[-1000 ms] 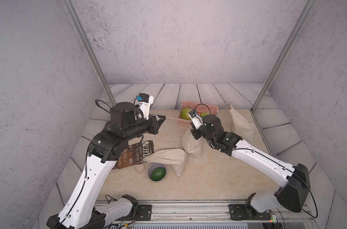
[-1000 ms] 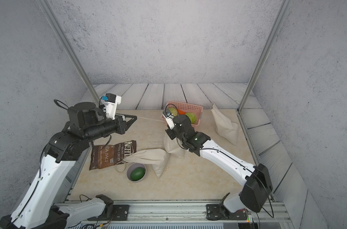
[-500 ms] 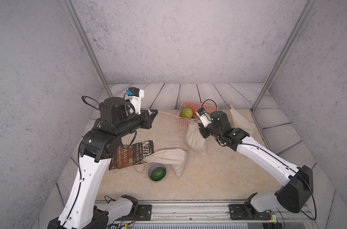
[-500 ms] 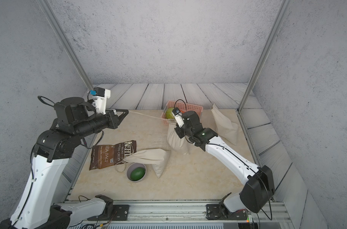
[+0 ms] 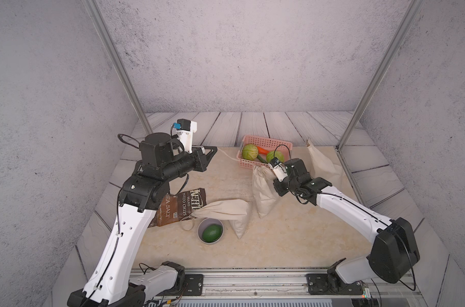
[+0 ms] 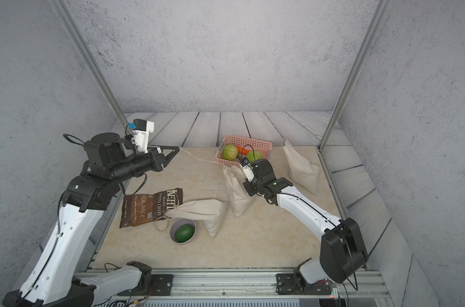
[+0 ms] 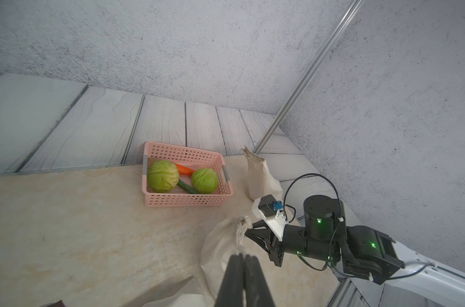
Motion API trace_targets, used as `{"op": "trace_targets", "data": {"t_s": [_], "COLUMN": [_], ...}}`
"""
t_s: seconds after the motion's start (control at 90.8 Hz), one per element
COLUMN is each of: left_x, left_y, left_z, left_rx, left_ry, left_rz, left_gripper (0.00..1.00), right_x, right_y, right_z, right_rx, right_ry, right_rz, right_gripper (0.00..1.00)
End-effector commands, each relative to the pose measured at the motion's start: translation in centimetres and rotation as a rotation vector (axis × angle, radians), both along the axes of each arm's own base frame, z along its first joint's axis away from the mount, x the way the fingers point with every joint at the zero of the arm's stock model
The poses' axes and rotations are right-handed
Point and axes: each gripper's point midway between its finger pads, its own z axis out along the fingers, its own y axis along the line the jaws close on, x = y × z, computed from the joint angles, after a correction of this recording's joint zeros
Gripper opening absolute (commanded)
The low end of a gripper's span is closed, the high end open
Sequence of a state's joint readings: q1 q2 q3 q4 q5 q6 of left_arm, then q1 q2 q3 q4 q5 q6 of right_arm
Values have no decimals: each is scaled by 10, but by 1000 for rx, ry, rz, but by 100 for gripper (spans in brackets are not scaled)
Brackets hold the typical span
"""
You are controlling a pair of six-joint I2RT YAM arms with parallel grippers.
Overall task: Close the soil bag
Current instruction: Frap the soil bag at the center of the board.
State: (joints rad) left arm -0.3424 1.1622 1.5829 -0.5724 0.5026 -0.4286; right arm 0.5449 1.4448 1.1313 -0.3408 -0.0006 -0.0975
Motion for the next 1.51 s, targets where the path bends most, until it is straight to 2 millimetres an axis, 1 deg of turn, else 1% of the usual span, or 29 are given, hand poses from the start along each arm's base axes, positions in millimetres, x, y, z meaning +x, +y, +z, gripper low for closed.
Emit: {"op": "trace_targets", "data": {"t_s": [0.0, 0.088, 0.198, 0.275, 0.308, 0.407, 0.539, 0.716, 0.848, 0.936, 1.013, 1.112, 1.2, 1.266, 1.31, 1.365, 1.442, 1.497], "left_x": [-13, -16, -21, -23, -24, -26, -28, -25, -25, -26, -27, -30, -33, -37, -41, -47, -56, -60], "left_y": [-21, -26, -31, -32, -33, -34, -36, -38, -38, -37, -37, -35, -32, -28, -24, -21, -16, -11], "left_z": [30, 40, 53, 61, 63, 72, 76, 73, 72, 74, 74, 77, 81, 85, 91, 98, 109, 115], "left_rx": [-55, -55, -69, -78, -82, -92, -97, -93, -91, -91, -92, -94, -89, -81, -80, -84, -88, -84], "left_ry": [-95, -120, -143, -156, -160, -174, -181, -172, -173, -178, -180, -189, -203, -217, -236, -254, -287, -306], "left_rz": [-106, -118, -138, -147, -150, -157, -167, -168, -165, -163, -163, -162, -155, -145, -137, -132, -130, -116], "left_gripper": [0, 0, 0, 0, 0, 0, 0, 0, 0, 0, 0, 0, 0, 0, 0, 0, 0, 0], "right_x": [-9, -18, -31, -40, -43, -44, -40, -58, -76, -77, -73, -66, -58, -51, -48, -41, -29, -19], "right_y": [21, 29, 40, 53, 58, 69, 84, 112, 131, 136, 138, 140, 137, 129, 123, 113, 91, 69], "right_z": [37, 68, 107, 128, 134, 149, 161, 175, 175, 173, 171, 161, 141, 122, 107, 83, 44, 15], "right_rx": [138, 206, 264, 276, 270, 264, 268, 305, 326, 333, 324, 287, 230, 160, 117, 76, 10, -53], "right_ry": [-41, -100, -186, -255, -280, -327, -333, -343, -305, -288, -281, -256, -206, -185, -165, -107, -8, 39], "right_rz": [91, 146, 204, 248, 261, 274, 288, 406, 511, 524, 519, 507, 462, 430, 410, 372, 290, 214], "right_gripper": [25, 37, 48, 54, 56, 61, 64, 65, 64, 61, 56, 43, 30, 22, 20, 19, 19, 18]}}
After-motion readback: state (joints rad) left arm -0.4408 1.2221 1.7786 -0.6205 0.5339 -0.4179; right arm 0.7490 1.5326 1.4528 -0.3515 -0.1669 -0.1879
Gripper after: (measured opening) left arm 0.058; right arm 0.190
